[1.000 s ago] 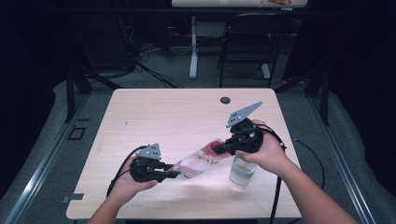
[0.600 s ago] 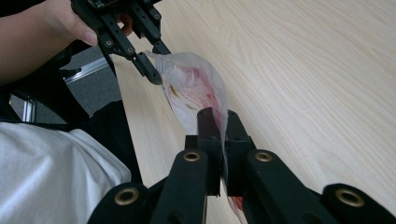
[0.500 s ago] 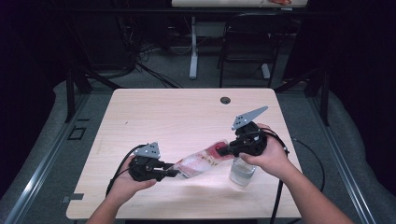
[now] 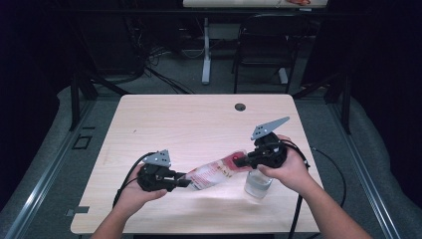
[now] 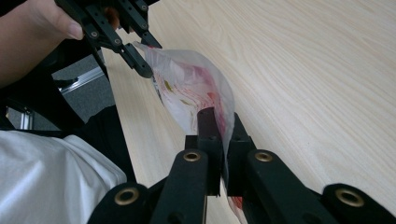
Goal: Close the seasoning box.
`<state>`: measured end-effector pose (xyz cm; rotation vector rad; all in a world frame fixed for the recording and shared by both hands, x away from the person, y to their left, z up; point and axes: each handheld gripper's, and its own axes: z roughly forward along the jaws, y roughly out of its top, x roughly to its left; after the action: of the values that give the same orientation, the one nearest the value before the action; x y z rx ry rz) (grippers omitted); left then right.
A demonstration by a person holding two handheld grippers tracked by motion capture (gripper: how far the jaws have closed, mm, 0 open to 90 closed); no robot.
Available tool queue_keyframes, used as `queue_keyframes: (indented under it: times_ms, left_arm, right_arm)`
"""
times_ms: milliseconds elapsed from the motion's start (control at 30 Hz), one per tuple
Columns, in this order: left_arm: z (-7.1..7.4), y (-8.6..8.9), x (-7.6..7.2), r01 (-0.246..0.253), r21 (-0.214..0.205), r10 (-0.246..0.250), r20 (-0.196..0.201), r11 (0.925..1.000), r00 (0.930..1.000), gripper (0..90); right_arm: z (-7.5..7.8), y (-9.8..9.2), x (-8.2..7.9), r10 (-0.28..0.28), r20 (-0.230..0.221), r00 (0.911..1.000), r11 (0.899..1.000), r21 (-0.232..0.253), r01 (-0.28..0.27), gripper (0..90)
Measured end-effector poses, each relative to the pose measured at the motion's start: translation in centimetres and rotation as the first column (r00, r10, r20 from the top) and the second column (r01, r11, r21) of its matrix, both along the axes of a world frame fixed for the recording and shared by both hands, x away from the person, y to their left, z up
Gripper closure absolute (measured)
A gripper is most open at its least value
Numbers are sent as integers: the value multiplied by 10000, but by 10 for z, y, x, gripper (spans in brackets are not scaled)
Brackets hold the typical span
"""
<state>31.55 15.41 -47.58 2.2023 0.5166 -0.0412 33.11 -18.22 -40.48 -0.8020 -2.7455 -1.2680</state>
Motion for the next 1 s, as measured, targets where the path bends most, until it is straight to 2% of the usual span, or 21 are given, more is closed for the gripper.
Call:
queue_keyframes:
  times_ms: [800, 1000]
  left_arm:
    - [16, -2, 7, -16, 83, 17, -62, 10000, 10000, 760]
    - [20, -3, 9, 15, 107, -15, 37, 9999, 10000, 761]
  right_arm:
    - [-17, -12, 0, -482, -11, 9988, 9985, 262, 482, 893]
    - [-19, -16, 0, -617, -36, 9981, 9973, 390, 617, 892]
